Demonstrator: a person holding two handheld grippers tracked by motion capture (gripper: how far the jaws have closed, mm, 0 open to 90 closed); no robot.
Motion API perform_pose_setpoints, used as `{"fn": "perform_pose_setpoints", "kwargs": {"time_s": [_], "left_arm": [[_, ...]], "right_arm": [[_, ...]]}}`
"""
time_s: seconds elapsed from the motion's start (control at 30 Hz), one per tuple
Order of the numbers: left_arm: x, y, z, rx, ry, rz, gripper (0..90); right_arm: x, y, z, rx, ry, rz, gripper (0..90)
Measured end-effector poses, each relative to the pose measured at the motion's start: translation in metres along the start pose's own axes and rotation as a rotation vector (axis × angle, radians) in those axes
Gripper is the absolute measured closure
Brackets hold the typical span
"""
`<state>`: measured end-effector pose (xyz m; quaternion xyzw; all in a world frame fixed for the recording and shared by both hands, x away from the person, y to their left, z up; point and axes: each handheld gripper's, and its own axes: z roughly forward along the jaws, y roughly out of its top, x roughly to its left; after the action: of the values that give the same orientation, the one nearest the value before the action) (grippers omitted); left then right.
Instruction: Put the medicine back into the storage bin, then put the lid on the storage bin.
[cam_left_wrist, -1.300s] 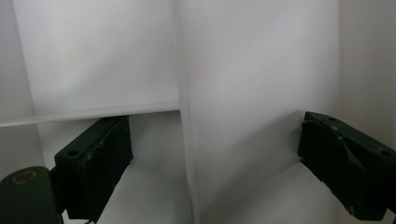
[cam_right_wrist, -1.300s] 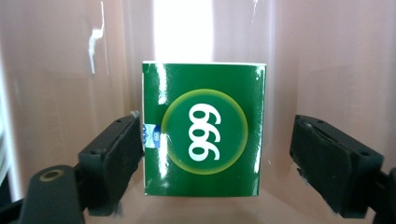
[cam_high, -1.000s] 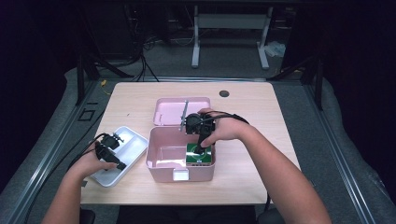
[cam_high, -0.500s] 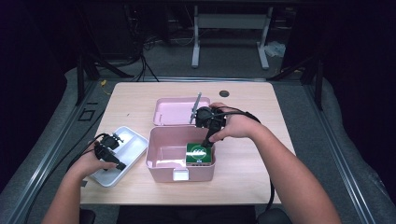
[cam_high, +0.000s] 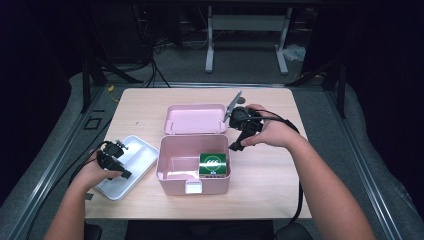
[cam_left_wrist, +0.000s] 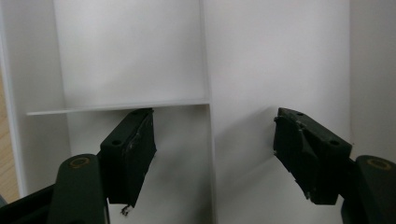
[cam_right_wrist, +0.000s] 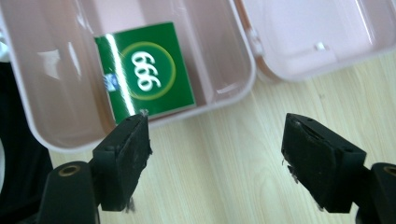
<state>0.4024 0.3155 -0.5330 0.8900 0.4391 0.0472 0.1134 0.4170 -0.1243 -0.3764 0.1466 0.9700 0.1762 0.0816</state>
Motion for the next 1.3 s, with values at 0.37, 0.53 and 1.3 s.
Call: {"fn": "perform_pose_setpoints", "kwargs": {"time_s": [0.37,0.53,1.3], "left_arm": [[0.003,-0.001,-0.002,-0.009,0.006,-0.009,35.9],[0.007,-0.002,-0.004,-0.013,0.011,-0.046,47.2],[0.008,0.017,-0.004,0.112,0.002,-0.031,71.8]], "right_arm": [[-0.012,-0.045,0.003,-0.039,-0.063,0.157,24.5],[-0.012,-0.073,0.016,-0.04,-0.131,0.276,25.9],[0.033,-0.132,0.076,-0.176,-0.265,0.522,30.1]]}}
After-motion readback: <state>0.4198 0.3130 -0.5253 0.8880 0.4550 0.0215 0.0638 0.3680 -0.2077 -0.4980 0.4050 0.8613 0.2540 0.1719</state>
